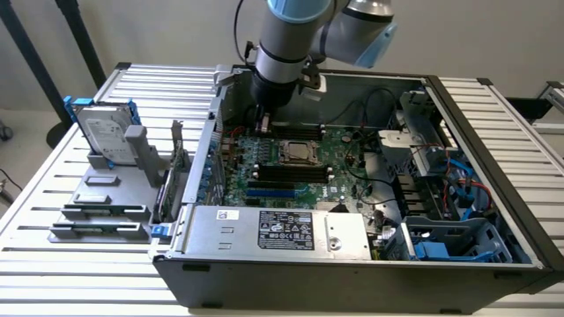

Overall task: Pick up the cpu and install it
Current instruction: 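Install the first cpu locking lever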

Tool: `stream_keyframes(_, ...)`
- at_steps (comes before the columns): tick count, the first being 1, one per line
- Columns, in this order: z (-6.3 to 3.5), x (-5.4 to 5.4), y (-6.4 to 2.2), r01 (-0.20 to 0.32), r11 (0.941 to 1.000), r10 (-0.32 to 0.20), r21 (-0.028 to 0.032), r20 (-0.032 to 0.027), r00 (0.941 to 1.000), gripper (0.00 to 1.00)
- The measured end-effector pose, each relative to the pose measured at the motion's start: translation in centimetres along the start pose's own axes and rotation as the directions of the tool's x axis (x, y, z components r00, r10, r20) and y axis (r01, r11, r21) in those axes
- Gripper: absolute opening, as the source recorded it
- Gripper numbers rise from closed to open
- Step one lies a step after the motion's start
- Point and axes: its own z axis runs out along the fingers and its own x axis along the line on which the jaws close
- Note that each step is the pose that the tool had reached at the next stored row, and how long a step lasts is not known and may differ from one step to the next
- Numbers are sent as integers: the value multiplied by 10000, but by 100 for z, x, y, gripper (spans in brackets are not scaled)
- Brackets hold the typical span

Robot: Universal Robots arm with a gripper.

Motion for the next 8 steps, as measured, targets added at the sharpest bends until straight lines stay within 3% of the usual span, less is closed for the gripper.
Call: stream_keyframes(8, -50, 7, -22, -582, 9983, 579, -40, -469, 9972, 11)
